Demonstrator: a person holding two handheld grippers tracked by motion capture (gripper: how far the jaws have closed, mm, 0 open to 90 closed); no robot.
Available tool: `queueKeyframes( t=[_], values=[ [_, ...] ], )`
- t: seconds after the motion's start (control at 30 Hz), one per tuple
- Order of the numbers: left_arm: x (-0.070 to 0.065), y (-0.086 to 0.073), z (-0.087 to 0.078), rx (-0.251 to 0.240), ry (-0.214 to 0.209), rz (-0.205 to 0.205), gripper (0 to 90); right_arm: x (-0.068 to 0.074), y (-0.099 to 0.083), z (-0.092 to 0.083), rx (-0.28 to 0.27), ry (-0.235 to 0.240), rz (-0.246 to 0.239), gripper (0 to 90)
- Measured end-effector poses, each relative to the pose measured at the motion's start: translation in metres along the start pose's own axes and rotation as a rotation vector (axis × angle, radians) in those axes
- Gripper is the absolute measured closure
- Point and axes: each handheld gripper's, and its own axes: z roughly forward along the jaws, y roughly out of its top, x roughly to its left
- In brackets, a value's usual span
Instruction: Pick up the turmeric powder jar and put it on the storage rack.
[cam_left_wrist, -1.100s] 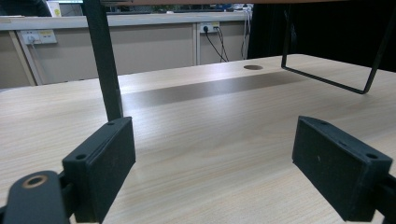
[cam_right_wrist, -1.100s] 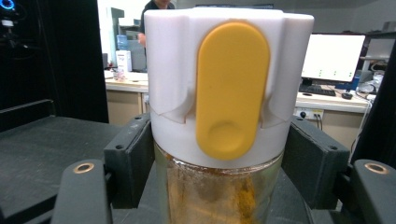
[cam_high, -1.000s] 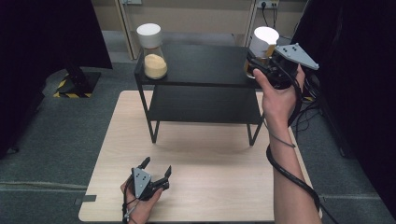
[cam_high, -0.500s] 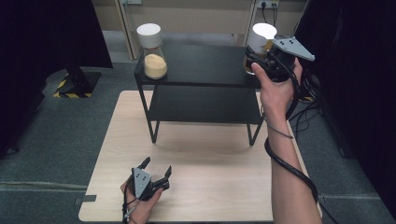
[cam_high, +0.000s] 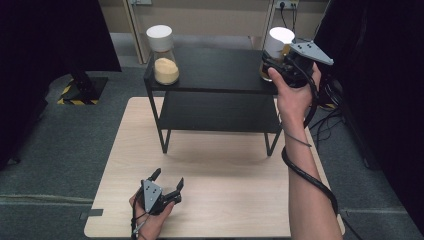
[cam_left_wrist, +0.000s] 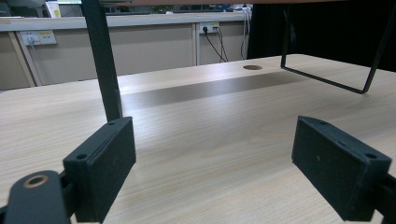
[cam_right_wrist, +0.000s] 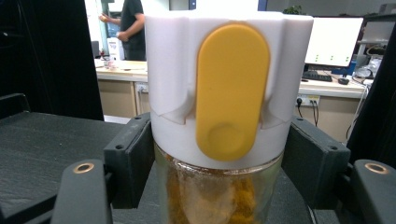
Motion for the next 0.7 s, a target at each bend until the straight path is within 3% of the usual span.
queueKeyframes(
  t=[0.7],
  values=[
    [-0.0008,-0.0002,0.0000,-0.002,0.000,0.004,13.3,0.0017,0.0003,0.0036,0.001,-0.006,0.001,30.0]
  ],
)
